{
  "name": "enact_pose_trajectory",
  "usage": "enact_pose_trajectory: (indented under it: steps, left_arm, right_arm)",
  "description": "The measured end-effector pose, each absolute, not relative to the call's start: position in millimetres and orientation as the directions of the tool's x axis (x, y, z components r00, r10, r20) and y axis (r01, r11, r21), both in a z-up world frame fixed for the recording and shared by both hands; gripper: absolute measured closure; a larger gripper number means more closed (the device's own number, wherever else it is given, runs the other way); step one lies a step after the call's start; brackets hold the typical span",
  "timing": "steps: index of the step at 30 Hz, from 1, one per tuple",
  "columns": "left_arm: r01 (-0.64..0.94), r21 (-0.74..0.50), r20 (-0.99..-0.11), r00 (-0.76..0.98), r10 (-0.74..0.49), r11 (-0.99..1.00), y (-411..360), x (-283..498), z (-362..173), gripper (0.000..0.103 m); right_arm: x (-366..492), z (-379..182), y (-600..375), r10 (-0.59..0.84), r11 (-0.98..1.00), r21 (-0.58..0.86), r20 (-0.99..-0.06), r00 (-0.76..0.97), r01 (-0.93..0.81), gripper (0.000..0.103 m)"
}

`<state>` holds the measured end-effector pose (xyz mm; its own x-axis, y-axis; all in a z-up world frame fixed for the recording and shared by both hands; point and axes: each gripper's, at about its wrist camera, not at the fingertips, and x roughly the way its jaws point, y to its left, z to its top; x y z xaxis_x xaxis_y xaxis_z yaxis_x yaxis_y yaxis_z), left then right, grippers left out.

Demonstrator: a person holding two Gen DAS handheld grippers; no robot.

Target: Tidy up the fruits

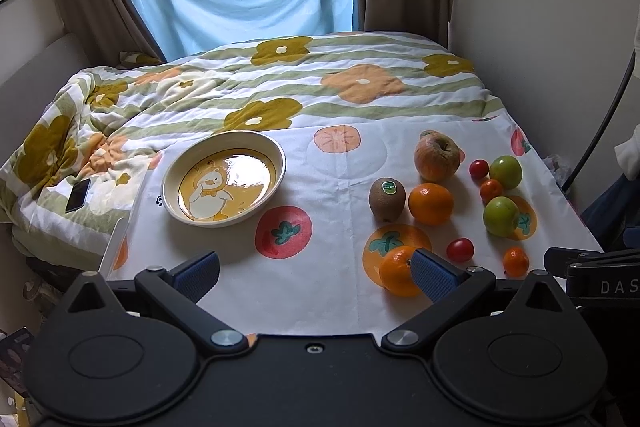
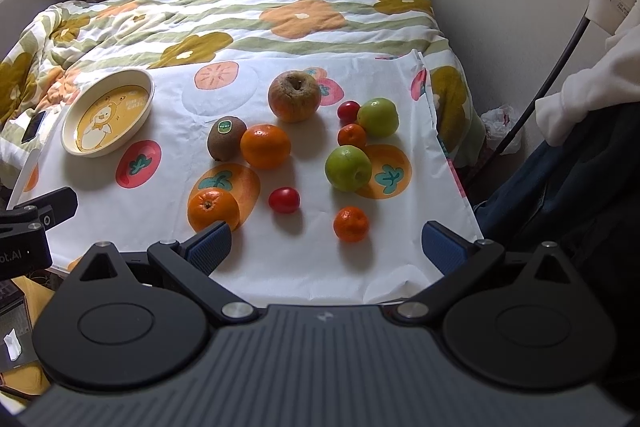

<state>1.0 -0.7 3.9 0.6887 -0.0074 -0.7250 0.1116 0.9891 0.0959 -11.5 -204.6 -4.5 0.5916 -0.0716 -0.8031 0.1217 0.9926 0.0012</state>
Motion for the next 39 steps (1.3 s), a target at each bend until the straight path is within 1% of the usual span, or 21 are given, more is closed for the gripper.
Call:
enact_pose_trajectory:
  steps: [39]
  left_arm:
    - [0.12, 0.097, -0.722, 0.692, -0.013, 0.988, 2.3, 6.1, 7.2, 0.0]
  right_arm:
    - [-3.2, -0.9, -199.3, -0.079, 0.993, -0.012, -0.801, 0.593, 0.116, 0.0]
